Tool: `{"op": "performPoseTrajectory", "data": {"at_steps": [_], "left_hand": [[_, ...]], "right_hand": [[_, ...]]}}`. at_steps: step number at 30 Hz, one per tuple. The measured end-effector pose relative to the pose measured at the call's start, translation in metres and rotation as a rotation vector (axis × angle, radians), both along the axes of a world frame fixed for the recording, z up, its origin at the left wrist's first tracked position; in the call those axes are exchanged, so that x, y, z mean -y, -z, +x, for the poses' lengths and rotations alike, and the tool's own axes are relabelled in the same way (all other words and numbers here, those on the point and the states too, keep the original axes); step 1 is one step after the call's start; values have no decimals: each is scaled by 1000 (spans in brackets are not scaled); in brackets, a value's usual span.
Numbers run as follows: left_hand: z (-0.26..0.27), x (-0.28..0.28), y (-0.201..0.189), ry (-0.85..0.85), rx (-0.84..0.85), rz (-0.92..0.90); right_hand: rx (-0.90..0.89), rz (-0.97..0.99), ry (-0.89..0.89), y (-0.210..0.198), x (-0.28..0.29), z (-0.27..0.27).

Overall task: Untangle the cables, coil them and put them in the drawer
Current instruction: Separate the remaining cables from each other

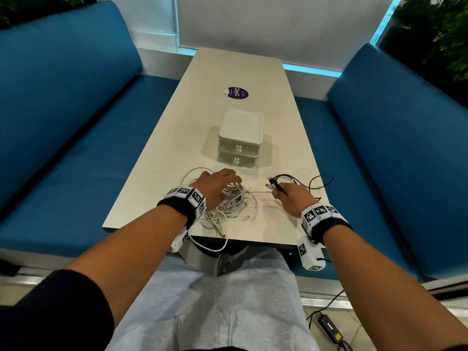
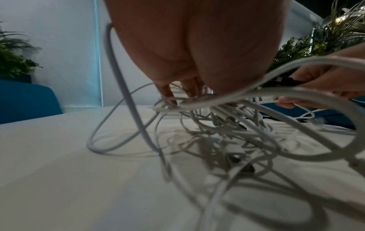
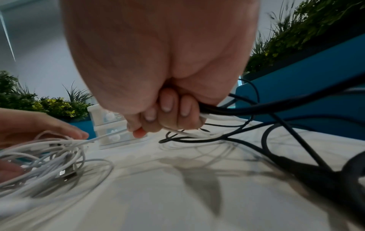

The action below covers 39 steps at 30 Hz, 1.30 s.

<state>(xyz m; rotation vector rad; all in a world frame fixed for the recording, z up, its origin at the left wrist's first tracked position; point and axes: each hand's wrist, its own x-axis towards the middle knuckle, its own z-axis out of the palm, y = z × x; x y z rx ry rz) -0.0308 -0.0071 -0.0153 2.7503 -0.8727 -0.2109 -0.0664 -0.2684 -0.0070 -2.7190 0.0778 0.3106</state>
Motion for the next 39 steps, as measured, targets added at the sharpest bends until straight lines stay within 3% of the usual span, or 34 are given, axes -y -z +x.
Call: {"op": "performPoseTrajectory", "data": {"at_steps": [4, 9, 13, 17, 21, 27, 39], "left_hand": [[3, 2, 0, -76, -22, -124], [5, 14, -13, -30, 304, -30], [2, 31, -22, -55, 402, -90], [-8, 48, -20, -86, 210, -83], [-10, 52, -8, -75, 127, -27], [-7, 43, -11, -68, 186, 194], [-1, 38, -21, -32, 168, 301]], "right_hand": [[-2, -1, 32, 1, -2, -1], [30, 33, 8, -2, -18, -2], [61, 68, -15, -4, -30, -1], [115, 105, -57, -9, -36, -1], [131, 147, -68, -14, -35, 0], [94, 118, -30, -15, -28, -3], [58, 102, 23, -15, -8, -1]]}}
